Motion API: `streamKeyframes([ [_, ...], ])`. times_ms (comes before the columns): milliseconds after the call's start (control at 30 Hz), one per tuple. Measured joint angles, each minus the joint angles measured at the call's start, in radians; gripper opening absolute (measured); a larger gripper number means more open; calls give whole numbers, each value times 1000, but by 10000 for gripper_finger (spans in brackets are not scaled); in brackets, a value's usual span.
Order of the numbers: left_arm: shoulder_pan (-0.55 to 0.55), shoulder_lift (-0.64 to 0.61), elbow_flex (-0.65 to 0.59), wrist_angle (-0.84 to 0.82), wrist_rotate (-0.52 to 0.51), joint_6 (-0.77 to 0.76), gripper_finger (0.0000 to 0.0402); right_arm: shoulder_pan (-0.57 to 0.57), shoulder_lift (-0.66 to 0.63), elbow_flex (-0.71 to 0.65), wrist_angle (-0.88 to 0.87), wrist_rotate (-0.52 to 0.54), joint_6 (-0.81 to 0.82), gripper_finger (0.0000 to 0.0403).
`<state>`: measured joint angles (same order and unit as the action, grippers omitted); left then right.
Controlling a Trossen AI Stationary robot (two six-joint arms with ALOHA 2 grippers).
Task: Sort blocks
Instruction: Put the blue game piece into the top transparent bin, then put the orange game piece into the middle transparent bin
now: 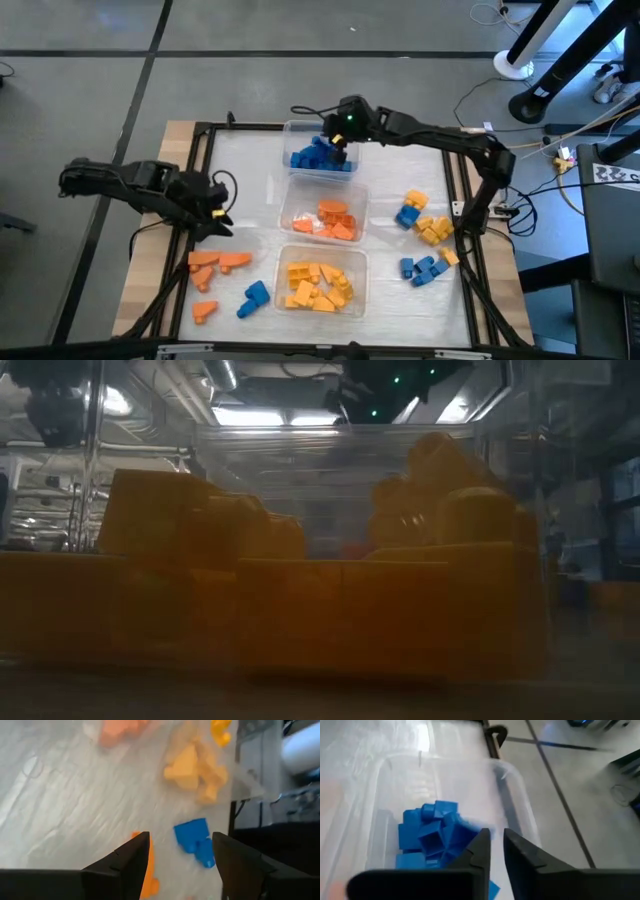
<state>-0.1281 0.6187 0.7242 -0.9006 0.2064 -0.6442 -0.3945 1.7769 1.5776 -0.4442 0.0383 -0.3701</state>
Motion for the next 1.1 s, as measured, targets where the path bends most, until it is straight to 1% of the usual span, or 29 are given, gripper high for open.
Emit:
streamKeyframes([
  [167,-18,88,0,-2,0,31,205,1,48,0,1,-6,1,87],
  [300,-40,170,0,-1,18,44,205,1,55,0,0,-5,0,104],
  [500,-82,318,0,11,87,106,205,1,1,-1,-35,-5,-1,108],
  [867,-108,606,0,109,90,285,205,1,-105,-1,-138,-5,-1,108],
  [1100,-110,734,0,132,89,308,205,1,-115,-1,-199,-7,-1,108],
])
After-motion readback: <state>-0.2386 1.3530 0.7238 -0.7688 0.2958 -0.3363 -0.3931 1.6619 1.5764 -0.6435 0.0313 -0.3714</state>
